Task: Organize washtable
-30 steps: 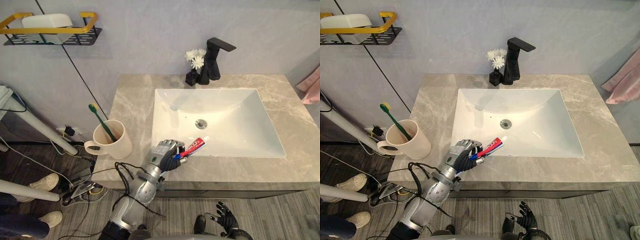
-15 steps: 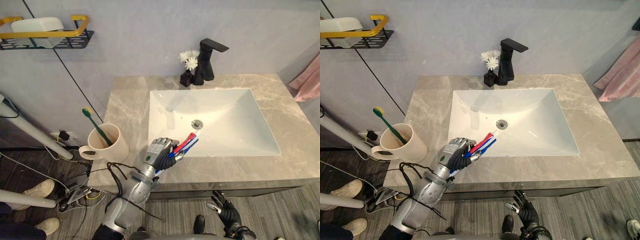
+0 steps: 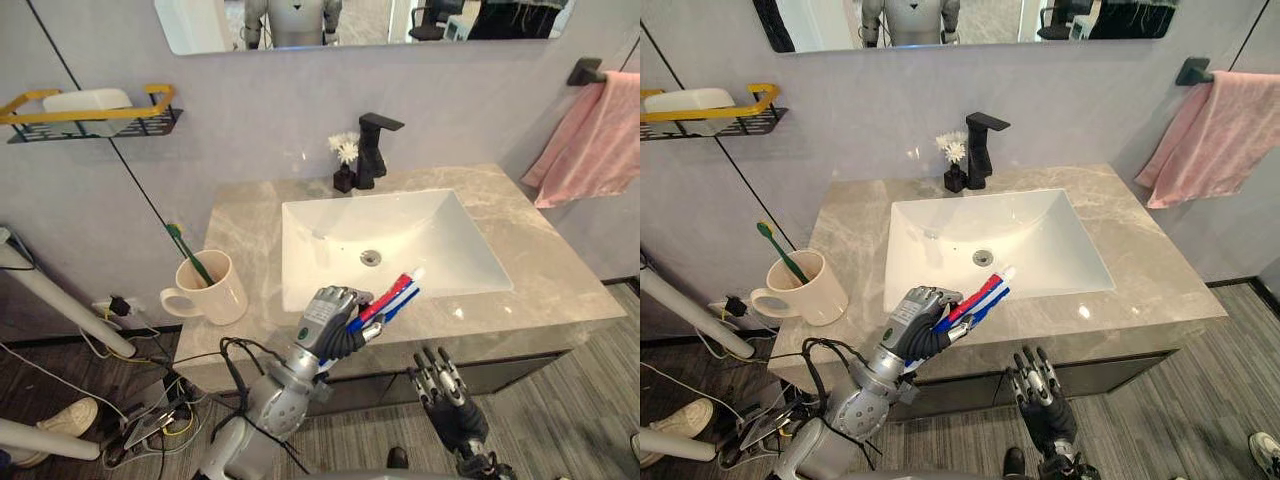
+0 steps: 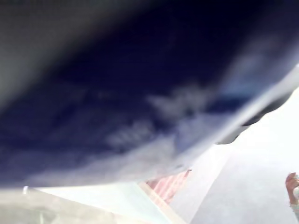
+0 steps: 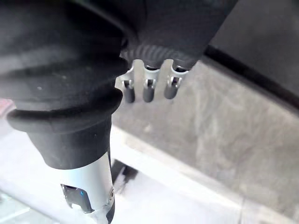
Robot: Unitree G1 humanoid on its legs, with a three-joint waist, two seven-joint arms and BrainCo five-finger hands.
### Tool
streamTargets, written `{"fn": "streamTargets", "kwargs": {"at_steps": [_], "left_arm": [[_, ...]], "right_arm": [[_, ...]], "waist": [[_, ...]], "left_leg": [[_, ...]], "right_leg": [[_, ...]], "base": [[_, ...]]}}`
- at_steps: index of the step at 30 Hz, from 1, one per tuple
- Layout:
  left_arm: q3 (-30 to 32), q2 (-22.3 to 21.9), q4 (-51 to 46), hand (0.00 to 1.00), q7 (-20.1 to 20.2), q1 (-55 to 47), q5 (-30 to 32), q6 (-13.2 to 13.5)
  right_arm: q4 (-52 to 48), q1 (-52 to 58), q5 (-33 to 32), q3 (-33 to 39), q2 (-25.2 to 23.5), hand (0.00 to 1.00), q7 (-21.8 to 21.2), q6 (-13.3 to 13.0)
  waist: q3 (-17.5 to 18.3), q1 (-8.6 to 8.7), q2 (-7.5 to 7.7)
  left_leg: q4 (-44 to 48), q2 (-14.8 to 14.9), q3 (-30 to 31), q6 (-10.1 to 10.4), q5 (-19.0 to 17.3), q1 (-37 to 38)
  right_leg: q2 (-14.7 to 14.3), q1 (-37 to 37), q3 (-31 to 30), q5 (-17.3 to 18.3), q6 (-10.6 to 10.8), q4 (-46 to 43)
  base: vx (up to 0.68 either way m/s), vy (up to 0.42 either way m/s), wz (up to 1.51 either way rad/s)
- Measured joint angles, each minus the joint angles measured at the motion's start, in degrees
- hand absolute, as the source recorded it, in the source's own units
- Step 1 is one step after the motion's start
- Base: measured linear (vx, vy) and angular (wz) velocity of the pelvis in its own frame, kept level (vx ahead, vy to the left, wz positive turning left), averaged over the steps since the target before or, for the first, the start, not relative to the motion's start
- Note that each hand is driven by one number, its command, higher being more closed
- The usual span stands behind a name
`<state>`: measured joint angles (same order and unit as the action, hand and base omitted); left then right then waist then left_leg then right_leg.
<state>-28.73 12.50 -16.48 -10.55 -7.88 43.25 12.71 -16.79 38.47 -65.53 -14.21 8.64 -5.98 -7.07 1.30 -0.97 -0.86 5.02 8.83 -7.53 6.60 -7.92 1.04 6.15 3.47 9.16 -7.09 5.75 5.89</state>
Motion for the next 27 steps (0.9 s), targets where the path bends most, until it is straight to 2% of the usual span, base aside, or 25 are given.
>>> {"fn": "streamTargets", "kwargs": {"at_steps": [1,2,3,5,7,14,22,27], "left_arm": [[-1.1,-0.1,0.0,1.0,-0.6,0.2,0.0,0.0],[-2.1,-0.1,0.0,1.0,-1.2,0.4,-0.1,0.0],[-2.5,-0.1,0.0,1.0,-1.2,0.4,-0.1,-0.1],[-3.8,-0.5,0.1,1.0,-1.6,0.4,-0.4,-0.1],[-4.0,-0.9,0.1,1.0,-2.6,1.0,-0.5,-0.1],[-4.5,-1.2,2.2,1.0,-3.6,7.3,-1.2,-0.8],[-4.6,-1.3,3.9,1.0,-4.0,7.5,-2.8,-1.4],[-4.4,-1.3,3.9,1.0,-4.2,9.7,-2.8,-2.3]], "right_arm": [[-2.5,-0.2,-1.5,-0.7,-0.6,0.0,0.6,-2.5],[-7.6,-3.5,-2.3,-0.8,-2.2,0.0,0.5,-6.3],[-10.2,-6.5,-2.6,-0.6,-3.1,0.0,0.2,-8.1],[-15.6,-19.9,-2.6,1.5,-6.2,0.0,-1.6,-13.5],[-16.0,-24.7,-2.1,2.4,-6.5,0.0,-1.6,-15.3],[-10.2,-28.6,-1.6,2.5,-6.5,0.0,1.4,-15.1],[-4.4,-34.2,-2.5,2.3,-6.6,0.0,1.3,-15.2],[-4.4,-35.8,-3.3,1.8,-7.3,0.0,1.2,-15.2]], "waist": [[0.4,0.09,-0.36],[0.9,0.16,-0.59],[1.3,0.15,-0.42],[3.7,-0.69,-0.08],[4.6,-1.86,-0.42],[4.4,-1.42,-0.58],[3.3,-1.91,-0.41],[1.8,-2.3,1.01]], "left_leg": [[-0.1,0.1,0.7,-0.6,0.4,-0.4],[-0.5,0.2,1.2,-1.2,0.8,-0.4],[-0.6,0.1,1.3,-1.1,0.8,-0.4],[-0.6,0.0,2.9,-1.0,0.9,-0.4],[-0.6,0.0,3.2,-0.9,0.9,-0.3],[-0.9,-0.7,3.7,-0.6,0.9,-1.2],[-1.0,-1.1,4.7,-0.2,2.3,-0.2],[-1.1,-1.5,5.1,-0.2,2.3,0.7]], "right_leg": [[-0.2,0.1,0.0,0.9,1.2,0.0],[-0.4,0.1,-0.1,1.0,1.5,0.0],[-0.4,0.2,-0.1,0.7,1.1,0.0],[-0.6,0.0,0.3,0.3,0.8,0.0],[-0.5,-0.4,0.4,0.3,0.8,0.0],[0.2,0.3,0.9,1.0,1.7,0.0],[0.5,-0.9,1.4,-1.7,-0.1,-0.2],[0.8,-1.5,1.7,-1.7,-0.2,-0.2]], "base": [[-0.11,-0.053,0.05],[-0.1,-0.057,0.1],[-0.11,-0.067,0.13],[-0.07,-0.06,0.13],[-0.03,-0.03,0.16],[0.0,-0.001,0.02],[0.09,0.014,0.07],[0.06,0.015,0.03]]}}
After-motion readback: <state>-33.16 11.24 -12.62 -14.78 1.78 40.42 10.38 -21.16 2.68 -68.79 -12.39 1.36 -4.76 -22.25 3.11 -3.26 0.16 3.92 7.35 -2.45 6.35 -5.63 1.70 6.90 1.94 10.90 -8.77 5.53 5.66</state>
